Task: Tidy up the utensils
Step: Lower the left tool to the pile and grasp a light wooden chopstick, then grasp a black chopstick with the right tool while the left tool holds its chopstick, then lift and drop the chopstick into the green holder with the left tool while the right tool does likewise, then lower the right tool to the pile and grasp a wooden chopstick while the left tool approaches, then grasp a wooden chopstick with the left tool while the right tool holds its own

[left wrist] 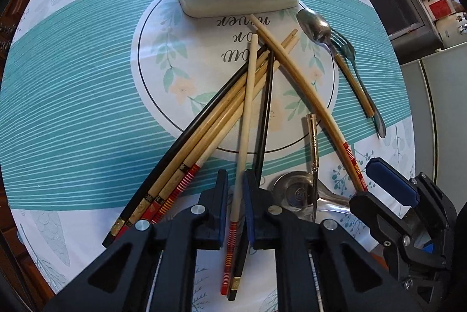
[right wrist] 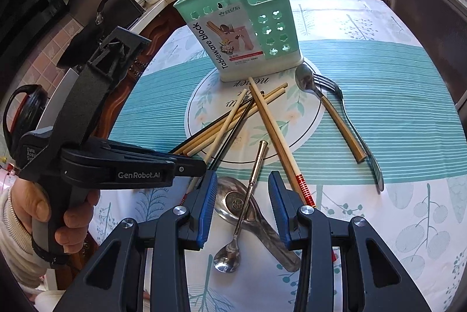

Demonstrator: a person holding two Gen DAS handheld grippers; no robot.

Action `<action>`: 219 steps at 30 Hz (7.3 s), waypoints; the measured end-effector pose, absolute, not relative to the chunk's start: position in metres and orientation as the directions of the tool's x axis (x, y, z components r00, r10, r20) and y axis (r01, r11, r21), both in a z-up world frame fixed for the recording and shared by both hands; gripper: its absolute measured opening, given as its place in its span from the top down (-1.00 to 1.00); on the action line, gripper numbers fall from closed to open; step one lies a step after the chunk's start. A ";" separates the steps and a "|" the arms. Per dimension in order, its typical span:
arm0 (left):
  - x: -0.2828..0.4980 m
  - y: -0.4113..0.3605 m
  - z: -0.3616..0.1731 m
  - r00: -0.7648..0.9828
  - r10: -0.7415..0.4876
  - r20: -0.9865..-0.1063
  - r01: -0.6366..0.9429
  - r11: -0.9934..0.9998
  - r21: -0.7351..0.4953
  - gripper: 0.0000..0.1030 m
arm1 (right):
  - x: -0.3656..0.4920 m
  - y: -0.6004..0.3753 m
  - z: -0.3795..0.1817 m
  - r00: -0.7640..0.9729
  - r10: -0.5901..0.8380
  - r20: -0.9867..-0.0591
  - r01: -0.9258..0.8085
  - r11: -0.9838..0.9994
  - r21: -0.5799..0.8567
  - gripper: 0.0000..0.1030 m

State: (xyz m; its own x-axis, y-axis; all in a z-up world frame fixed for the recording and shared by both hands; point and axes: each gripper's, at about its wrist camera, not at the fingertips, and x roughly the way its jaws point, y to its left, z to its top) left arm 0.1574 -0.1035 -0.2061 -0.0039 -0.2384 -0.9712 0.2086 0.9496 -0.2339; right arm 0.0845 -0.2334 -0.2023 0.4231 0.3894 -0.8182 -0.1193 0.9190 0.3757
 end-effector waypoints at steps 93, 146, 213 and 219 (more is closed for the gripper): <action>0.202 -0.045 0.058 0.813 -0.316 -0.490 0.224 0.945 -0.238 0.93 | 0.200 -0.247 0.046 0.814 0.371 -0.446 -0.166 0.886 0.434 0.91; 0.145 -0.049 -0.059 0.595 -0.421 -0.685 0.271 0.907 -0.323 0.44 | 0.222 -0.225 -0.106 0.557 0.388 -0.735 -0.263 0.921 0.287 0.65; 0.203 -0.132 -0.216 0.098 -0.405 -0.909 -0.123 0.902 -0.415 0.78 | 0.197 -0.252 -0.265 0.185 0.348 -0.919 -0.257 0.920 0.297 0.88; 0.207 -0.157 -0.214 0.072 -0.283 -0.956 -0.133 0.948 -0.291 0.78 | 0.192 -0.266 -0.261 0.195 0.379 -0.905 -0.218 0.916 0.337 0.88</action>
State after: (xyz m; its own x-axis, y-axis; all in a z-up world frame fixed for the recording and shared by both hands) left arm 0.2072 -0.1572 -0.2143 0.0715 -0.2833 -0.9564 -0.1327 0.9476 -0.2906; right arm 0.1923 -0.2663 -0.2609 0.1946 0.3788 -0.9048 -0.2176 0.9161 0.3367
